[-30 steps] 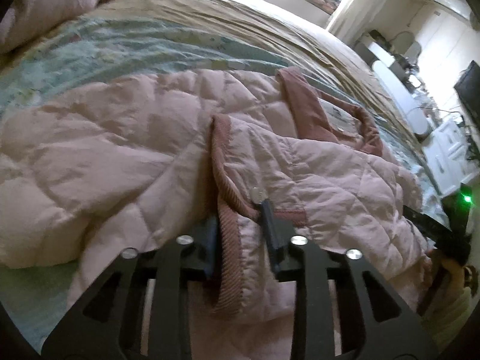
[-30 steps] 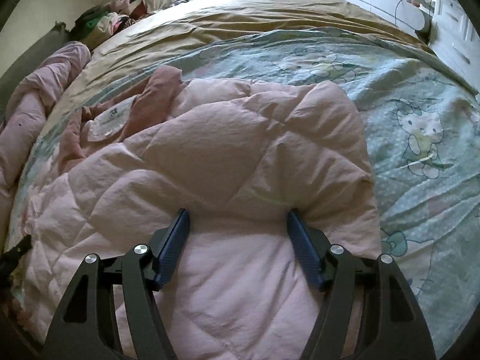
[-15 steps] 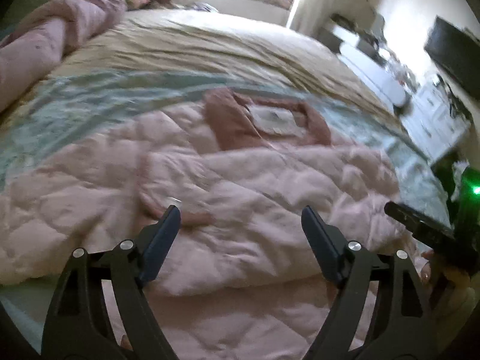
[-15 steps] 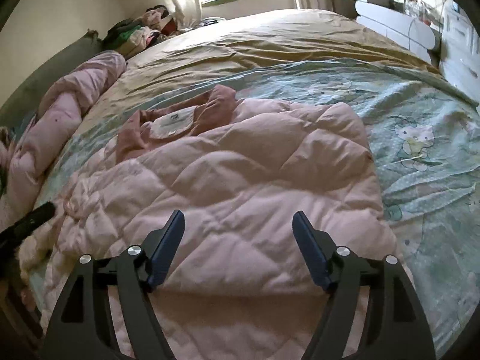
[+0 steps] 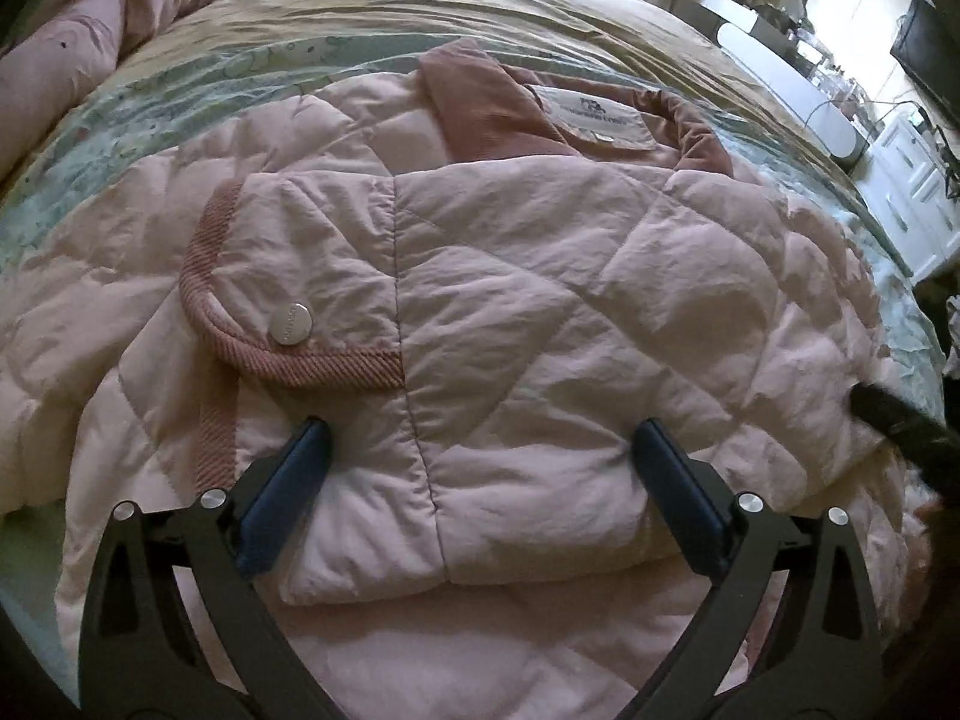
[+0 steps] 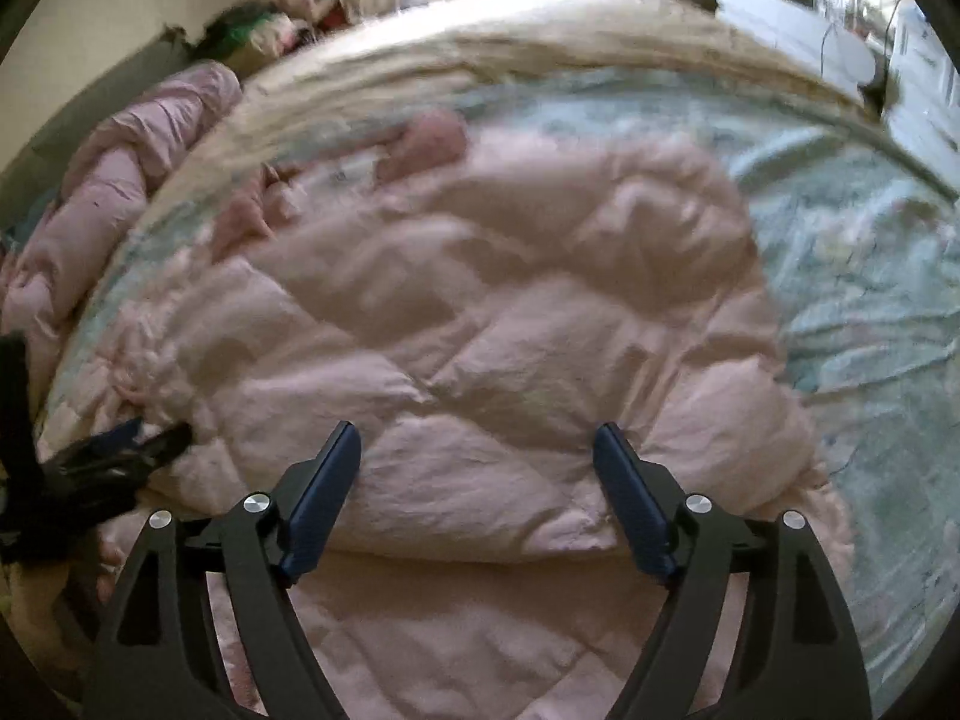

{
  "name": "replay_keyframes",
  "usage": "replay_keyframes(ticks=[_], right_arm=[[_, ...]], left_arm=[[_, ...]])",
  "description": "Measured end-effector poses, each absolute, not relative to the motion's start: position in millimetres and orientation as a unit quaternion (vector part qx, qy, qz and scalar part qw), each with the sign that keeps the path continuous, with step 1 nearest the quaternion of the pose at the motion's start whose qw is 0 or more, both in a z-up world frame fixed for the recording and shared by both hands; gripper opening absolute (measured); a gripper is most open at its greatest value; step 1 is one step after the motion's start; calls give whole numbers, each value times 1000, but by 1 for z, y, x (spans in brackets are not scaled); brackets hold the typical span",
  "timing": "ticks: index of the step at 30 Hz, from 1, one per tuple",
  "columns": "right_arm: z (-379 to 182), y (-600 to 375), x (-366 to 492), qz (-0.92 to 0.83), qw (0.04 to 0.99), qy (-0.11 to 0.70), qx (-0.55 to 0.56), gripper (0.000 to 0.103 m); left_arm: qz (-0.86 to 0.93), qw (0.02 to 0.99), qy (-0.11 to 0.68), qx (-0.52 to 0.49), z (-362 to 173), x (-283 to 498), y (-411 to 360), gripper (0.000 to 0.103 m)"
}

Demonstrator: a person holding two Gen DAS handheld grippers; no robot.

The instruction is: Fold large clothes

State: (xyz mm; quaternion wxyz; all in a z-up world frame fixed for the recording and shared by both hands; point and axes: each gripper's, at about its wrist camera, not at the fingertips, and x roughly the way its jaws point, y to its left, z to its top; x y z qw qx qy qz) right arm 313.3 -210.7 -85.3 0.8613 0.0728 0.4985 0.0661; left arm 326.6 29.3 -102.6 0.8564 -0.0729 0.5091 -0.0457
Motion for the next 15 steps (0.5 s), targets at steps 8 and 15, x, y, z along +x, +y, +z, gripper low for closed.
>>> replay_keyframes(ticks=[8, 15], right_arm=[[-95, -209, 311, 54, 864, 493, 84, 87], [-69, -214, 285, 68, 879, 457, 119, 92]], left_arm=[[-36, 859, 501, -96, -90, 317, 33, 95], [-27, 863, 495, -100, -76, 306, 38, 95]])
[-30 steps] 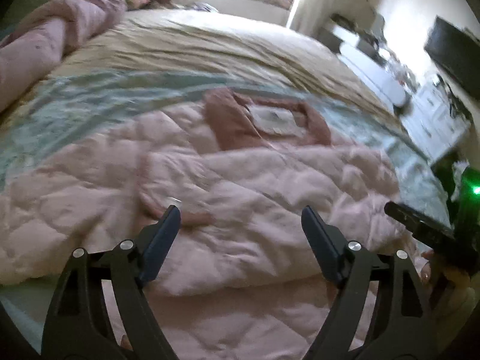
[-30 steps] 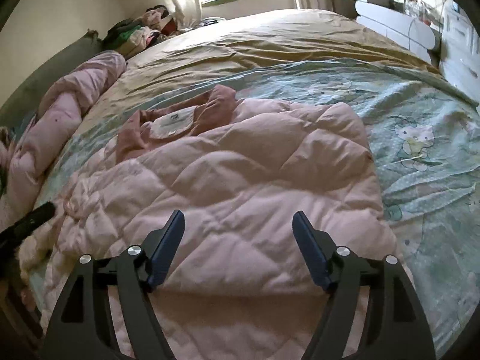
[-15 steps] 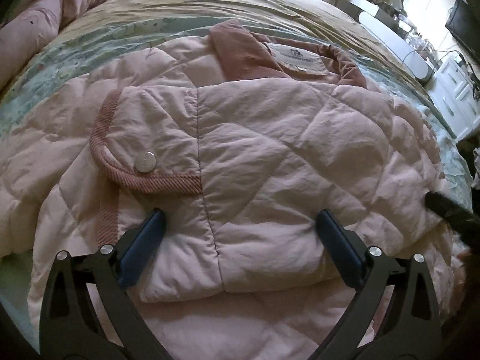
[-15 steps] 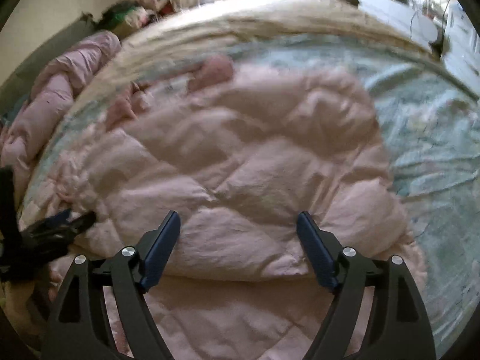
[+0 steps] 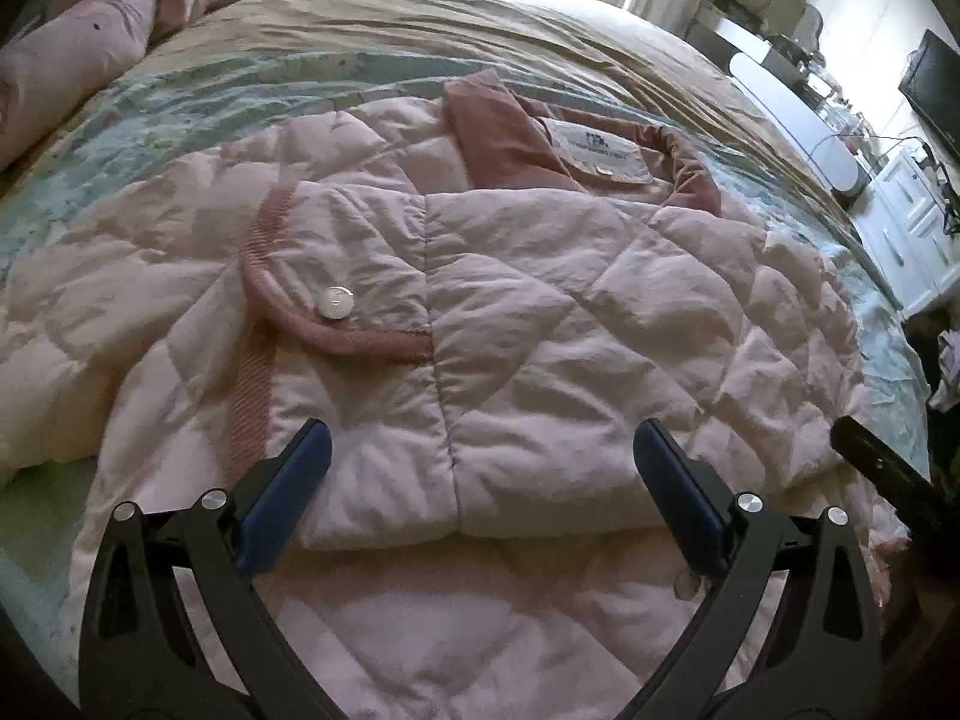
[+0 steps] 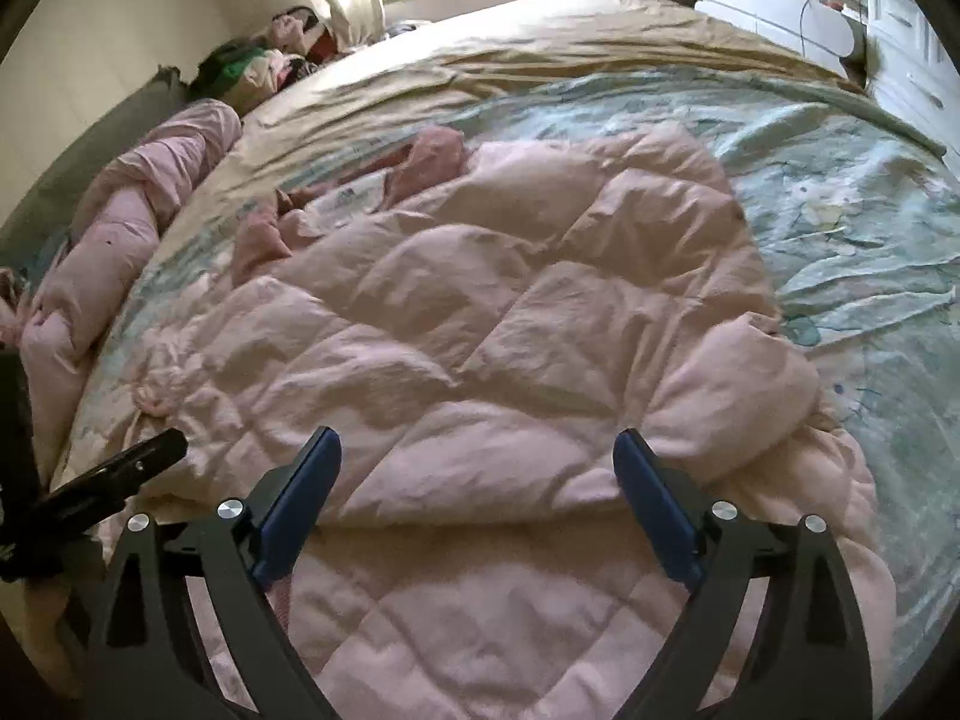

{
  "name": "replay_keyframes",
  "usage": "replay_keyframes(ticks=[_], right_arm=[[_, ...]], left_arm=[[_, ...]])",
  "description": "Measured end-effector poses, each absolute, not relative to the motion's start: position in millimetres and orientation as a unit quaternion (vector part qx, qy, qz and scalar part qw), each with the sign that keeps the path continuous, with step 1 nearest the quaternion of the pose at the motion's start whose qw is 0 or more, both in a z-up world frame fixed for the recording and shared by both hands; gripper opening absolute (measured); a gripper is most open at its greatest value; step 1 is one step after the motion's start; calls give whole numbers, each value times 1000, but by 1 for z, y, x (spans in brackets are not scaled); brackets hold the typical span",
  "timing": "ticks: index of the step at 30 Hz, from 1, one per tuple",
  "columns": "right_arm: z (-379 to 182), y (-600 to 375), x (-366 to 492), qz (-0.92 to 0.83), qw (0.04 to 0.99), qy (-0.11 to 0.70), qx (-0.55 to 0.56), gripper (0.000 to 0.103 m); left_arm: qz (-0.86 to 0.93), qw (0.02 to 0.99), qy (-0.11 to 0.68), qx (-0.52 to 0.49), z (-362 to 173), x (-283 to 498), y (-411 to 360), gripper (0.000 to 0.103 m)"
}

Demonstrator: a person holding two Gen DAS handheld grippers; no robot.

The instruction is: Fold large clothes

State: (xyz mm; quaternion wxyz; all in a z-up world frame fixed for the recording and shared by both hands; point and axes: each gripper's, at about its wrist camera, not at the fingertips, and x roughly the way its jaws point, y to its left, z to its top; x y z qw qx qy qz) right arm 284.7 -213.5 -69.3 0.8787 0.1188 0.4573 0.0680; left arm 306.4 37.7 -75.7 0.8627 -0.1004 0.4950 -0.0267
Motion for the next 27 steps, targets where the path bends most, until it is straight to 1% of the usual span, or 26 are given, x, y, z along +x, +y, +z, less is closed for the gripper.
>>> replay_keyframes(ticks=[1, 3, 9, 13, 22, 27], right_arm=[[-66, -213, 281, 71, 881, 453, 120, 93], [-60, -214, 276, 71, 884, 446, 120, 99], [-42, -214, 262, 71, 894, 424, 126, 99], [-30, -211, 255, 76, 899, 411, 131, 99], [-6, -184, 247, 99, 905, 395, 126, 99], [3, -165, 242, 112, 907, 387, 119, 99]], left_arm=[[-24, 863, 495, -99, -75, 305, 38, 95], [-21, 863, 495, -101, -71, 301, 39, 95], [-23, 865, 491, -100, -60, 290, 41, 95], [-19, 859, 502, -102, -54, 283, 47, 95], [4, 869, 483, -106, -32, 263, 72, 95], [10, 872, 473, -127, -25, 255, 90, 95]])
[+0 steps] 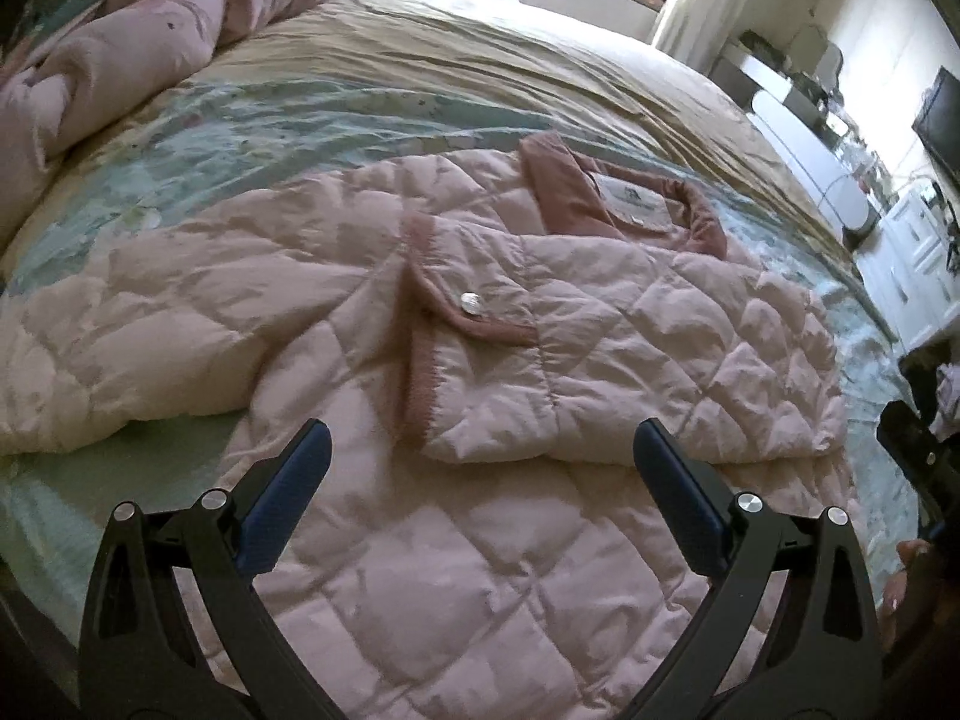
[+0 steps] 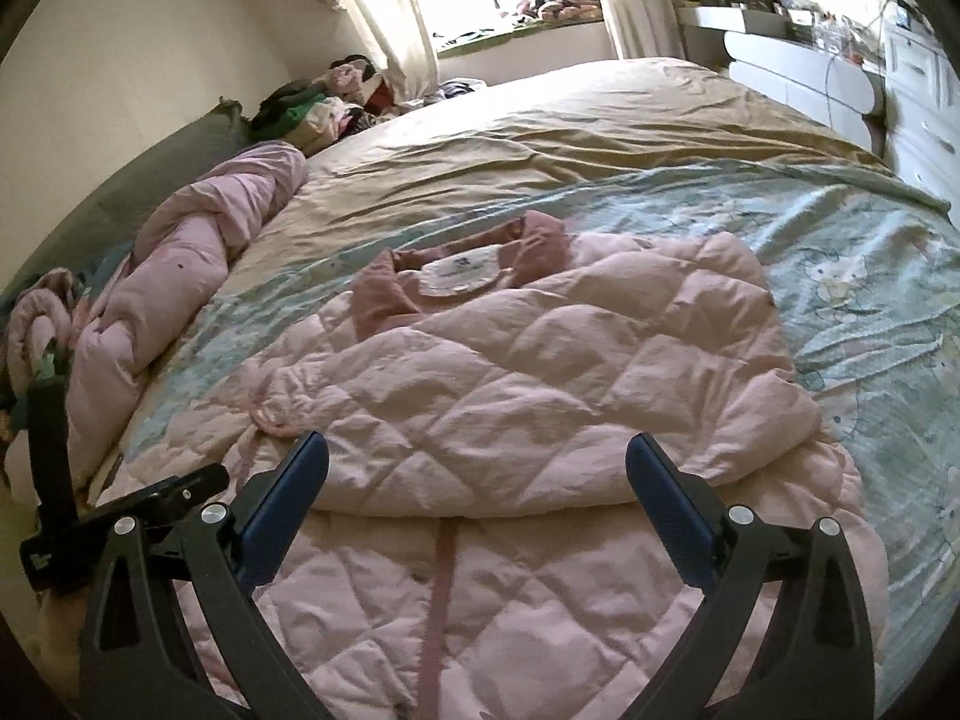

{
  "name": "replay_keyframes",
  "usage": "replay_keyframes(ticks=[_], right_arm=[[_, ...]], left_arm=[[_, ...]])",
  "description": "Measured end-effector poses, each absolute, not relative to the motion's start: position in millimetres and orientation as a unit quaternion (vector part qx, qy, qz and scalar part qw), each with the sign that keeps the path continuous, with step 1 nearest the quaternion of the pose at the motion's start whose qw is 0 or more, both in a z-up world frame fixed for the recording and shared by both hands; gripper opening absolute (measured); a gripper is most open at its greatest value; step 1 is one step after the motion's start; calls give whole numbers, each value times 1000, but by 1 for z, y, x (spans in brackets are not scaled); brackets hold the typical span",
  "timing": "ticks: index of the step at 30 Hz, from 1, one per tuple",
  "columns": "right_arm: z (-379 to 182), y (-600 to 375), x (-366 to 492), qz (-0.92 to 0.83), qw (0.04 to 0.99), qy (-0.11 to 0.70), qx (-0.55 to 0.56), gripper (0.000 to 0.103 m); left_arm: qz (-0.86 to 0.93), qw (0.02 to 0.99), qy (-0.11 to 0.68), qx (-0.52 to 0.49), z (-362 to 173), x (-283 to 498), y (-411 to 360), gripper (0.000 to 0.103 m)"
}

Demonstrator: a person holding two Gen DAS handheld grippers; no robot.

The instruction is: Fold large clothes

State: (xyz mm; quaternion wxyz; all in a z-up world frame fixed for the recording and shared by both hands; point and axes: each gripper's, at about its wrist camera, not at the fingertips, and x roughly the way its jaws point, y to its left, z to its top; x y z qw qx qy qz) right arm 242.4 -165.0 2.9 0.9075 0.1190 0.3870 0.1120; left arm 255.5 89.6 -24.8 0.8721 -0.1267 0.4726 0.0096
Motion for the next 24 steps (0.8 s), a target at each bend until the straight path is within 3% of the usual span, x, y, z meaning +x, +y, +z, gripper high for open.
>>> replay_keyframes(ticks=[24], right_arm=[[34, -52, 240, 201, 904, 368, 77, 99]], left_arm=[[85, 882, 423, -187, -1, 217, 192, 95]])
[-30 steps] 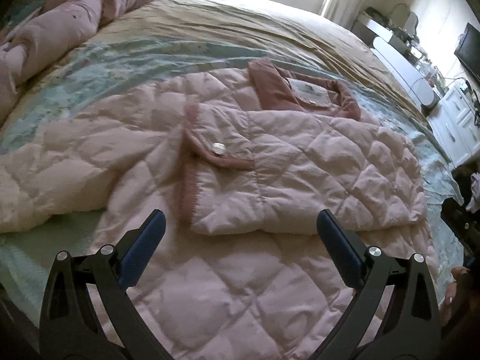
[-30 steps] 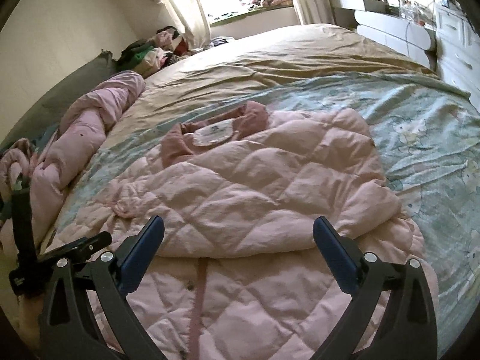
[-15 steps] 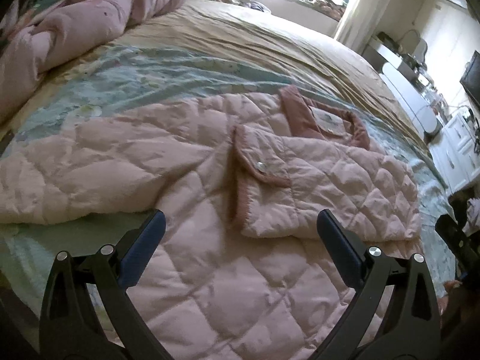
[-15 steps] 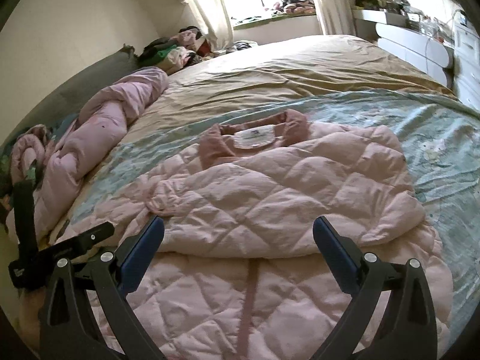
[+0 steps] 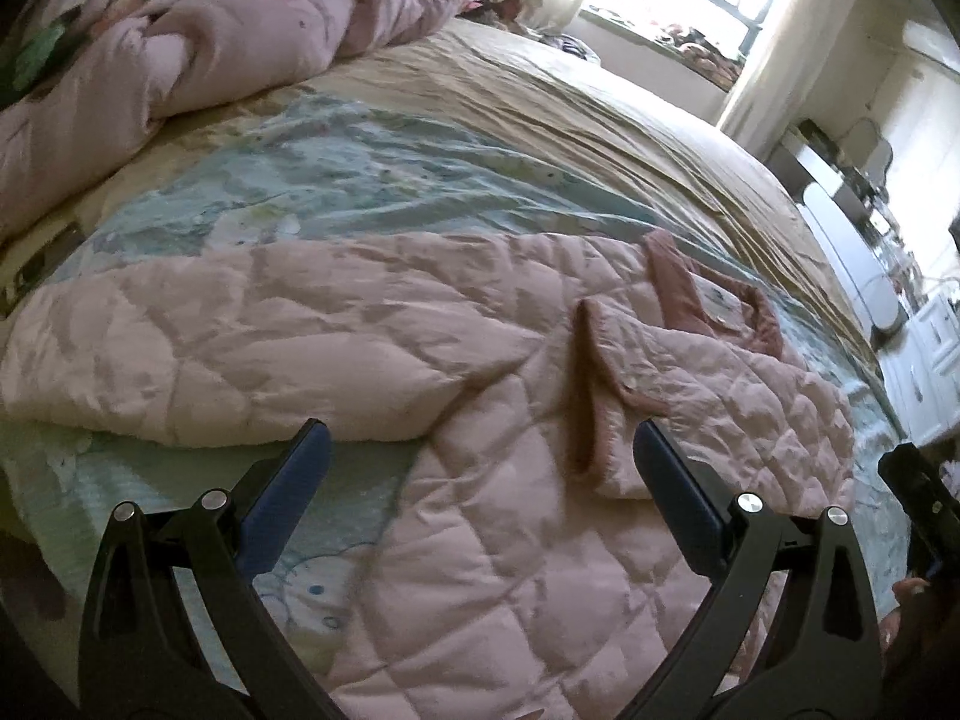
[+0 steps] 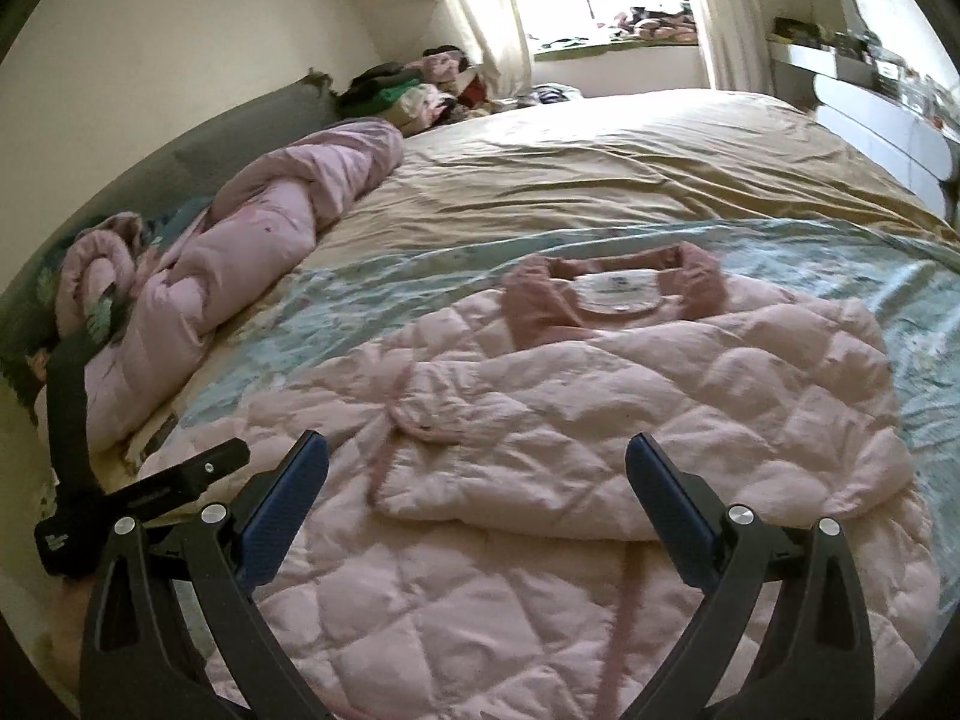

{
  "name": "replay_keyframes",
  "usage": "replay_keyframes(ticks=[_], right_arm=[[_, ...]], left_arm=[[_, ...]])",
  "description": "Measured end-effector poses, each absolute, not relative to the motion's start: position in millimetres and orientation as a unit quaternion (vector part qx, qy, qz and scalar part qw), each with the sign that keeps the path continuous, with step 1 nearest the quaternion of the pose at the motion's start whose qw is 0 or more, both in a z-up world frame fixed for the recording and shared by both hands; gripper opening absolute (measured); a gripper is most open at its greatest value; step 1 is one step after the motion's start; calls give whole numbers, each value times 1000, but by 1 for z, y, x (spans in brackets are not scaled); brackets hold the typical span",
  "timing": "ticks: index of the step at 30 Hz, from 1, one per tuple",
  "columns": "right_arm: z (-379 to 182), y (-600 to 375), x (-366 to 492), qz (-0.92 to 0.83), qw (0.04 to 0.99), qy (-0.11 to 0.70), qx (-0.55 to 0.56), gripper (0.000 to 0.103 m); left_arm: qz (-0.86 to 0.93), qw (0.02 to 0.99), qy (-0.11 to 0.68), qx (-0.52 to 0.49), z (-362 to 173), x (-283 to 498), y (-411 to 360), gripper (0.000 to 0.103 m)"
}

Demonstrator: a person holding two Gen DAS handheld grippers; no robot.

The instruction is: Fold large clothes

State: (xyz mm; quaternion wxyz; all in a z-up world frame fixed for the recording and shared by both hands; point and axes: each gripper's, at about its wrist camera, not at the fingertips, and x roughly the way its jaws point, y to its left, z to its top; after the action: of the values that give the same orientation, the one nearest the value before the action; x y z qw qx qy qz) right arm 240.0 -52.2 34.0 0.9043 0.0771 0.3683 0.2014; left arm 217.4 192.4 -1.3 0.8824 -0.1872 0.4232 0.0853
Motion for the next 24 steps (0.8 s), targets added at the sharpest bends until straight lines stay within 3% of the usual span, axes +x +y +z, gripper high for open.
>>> replay_keyframes(ticks=[24], right_arm=[[31, 62, 243, 295, 870, 393, 40, 99]], left_arm=[[195, 850, 411, -265, -31, 165, 319, 95]])
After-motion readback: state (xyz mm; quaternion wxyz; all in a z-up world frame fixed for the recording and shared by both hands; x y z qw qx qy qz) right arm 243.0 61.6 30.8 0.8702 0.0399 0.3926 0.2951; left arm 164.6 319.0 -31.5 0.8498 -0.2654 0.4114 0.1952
